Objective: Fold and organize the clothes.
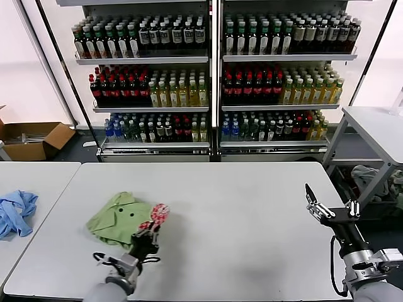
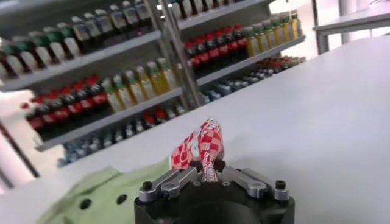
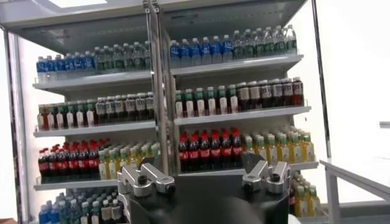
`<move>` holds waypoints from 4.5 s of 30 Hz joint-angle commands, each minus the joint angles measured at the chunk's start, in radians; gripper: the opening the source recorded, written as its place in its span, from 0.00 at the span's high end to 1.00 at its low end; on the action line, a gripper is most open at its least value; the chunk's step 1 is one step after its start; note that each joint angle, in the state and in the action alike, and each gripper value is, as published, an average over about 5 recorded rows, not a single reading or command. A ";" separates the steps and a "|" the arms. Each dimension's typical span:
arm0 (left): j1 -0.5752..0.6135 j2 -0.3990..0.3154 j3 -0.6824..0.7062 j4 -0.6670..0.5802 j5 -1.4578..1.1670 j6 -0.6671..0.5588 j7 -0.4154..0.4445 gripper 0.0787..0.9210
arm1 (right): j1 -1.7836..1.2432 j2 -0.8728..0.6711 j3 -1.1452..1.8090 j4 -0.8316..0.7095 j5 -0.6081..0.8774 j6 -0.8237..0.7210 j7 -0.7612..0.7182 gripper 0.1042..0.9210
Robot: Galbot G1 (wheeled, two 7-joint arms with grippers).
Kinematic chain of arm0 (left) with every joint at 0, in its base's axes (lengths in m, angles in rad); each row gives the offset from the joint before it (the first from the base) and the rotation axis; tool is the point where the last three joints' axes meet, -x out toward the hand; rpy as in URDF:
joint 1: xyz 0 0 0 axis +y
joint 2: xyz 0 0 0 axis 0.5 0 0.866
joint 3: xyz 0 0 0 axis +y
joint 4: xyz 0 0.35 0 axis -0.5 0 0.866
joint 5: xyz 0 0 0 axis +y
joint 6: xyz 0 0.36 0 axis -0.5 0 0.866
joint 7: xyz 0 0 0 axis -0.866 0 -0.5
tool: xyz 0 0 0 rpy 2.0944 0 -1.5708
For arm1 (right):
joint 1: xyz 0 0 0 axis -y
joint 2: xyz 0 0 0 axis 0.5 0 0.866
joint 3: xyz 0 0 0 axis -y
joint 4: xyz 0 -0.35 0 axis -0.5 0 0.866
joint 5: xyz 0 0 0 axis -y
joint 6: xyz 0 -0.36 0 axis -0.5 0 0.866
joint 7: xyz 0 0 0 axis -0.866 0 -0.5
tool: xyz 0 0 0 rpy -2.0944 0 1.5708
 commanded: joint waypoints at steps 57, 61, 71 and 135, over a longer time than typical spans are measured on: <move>0.200 -0.066 -0.291 -0.365 -0.105 -0.094 -0.034 0.12 | 0.825 0.340 -0.930 -0.524 0.202 -0.603 0.081 0.12; 0.198 -0.067 -0.291 -0.361 -0.105 -0.092 -0.036 0.12 | 0.843 0.371 -0.924 -0.573 0.189 -0.592 0.065 0.13; 0.195 -0.069 -0.290 -0.358 -0.104 -0.070 -0.038 0.12 | 0.841 0.398 -0.929 -0.629 0.127 -0.561 0.044 0.41; 0.242 -0.032 -0.255 -0.270 -0.135 -0.247 -0.013 0.12 | -0.212 0.076 0.065 0.072 -0.250 0.105 0.056 0.13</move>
